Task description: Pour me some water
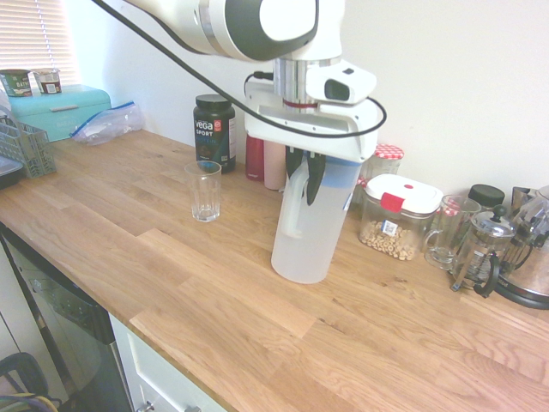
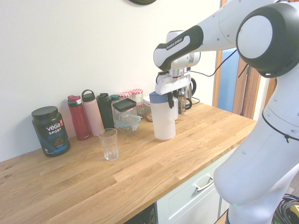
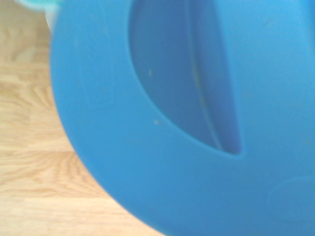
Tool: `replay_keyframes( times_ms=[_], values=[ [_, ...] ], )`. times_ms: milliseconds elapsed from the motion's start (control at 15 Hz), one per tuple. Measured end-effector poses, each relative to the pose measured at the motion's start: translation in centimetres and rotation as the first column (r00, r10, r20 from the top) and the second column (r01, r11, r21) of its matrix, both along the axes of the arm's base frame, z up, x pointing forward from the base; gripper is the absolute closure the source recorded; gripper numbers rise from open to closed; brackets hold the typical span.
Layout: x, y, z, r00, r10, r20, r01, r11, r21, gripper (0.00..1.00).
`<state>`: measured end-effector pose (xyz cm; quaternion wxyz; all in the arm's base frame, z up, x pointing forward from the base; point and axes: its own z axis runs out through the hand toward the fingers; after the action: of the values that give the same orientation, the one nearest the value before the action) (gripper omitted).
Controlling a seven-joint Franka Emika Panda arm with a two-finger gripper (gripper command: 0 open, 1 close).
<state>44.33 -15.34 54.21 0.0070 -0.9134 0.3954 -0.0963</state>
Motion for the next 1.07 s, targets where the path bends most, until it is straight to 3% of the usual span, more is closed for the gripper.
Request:
replay_keyframes(
  times_ms=[267,467,600,800,1067],
  values=[
    [-1.8,1.0,4.4,0.999,0.017,0.048,-0.017,1.0,-0.015,1.0],
    [-2.1,3.0,6.4,0.985,0.16,0.072,-0.156,0.986,-0.058,1.0],
    [-2.0,4.6,6.8,0.958,0.277,0.069,-0.272,0.959,-0.08,1.0],
    [-2.9,7.4,6.7,0.893,0.45,0.024,-0.447,0.89,-0.089,1.0],
    [-7.4,10.4,10.0,0.757,0.653,-0.032,-0.653,0.751,-0.098,1.0]
  ],
)
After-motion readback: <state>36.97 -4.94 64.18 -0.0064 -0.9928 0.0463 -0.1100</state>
